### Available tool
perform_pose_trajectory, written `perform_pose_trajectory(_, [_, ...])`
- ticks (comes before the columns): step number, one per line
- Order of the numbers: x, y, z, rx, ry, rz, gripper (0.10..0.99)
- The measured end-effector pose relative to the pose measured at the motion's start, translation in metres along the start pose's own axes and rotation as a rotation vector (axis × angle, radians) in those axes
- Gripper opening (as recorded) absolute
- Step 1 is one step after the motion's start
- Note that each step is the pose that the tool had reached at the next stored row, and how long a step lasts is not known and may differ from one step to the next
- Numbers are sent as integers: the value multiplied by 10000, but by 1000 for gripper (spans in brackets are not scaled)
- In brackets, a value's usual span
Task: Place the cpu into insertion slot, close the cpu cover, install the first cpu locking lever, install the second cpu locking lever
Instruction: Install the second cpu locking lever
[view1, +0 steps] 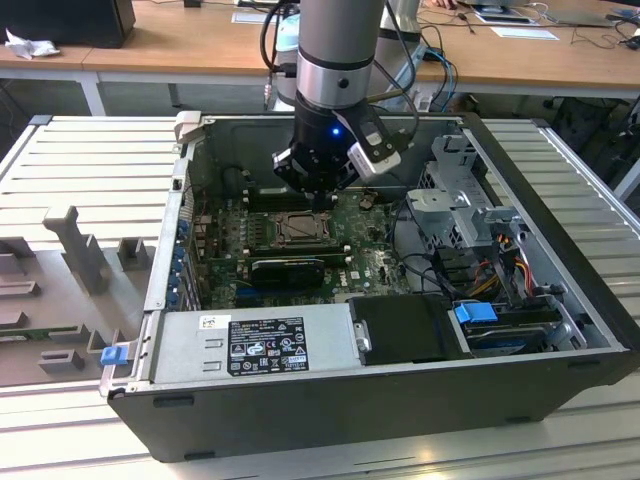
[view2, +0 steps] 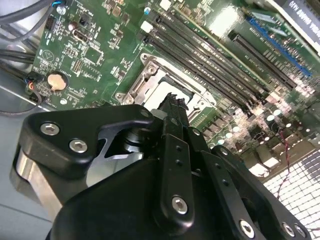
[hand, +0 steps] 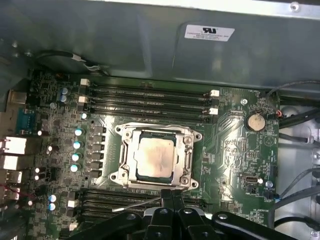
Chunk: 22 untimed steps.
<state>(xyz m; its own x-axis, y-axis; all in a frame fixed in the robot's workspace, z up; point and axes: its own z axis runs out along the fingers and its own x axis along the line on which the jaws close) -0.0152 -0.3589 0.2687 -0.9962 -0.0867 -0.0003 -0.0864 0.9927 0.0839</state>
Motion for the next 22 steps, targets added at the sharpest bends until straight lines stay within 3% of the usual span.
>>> perform_pose_trajectory(4, [0, -9, -31, -2, 2, -1, 106])
perform_pose_trajectory(7, [7, -80, -31, -3, 3, -1, 106])
perform_pose_trajectory(11, [13, -112, 8, -128, 16, 2, 106])
perform_pose_trajectory(14, [16, -117, 61, -139, 16, 0, 106])
perform_pose_trajectory(17, [24, -117, 65, -146, 17, 3, 106])
perform_pose_trajectory(19, [71, -113, 73, -456, -11, -2, 106])
perform_pose_trajectory(22, [75, -122, 171, -479, -11, -2, 106])
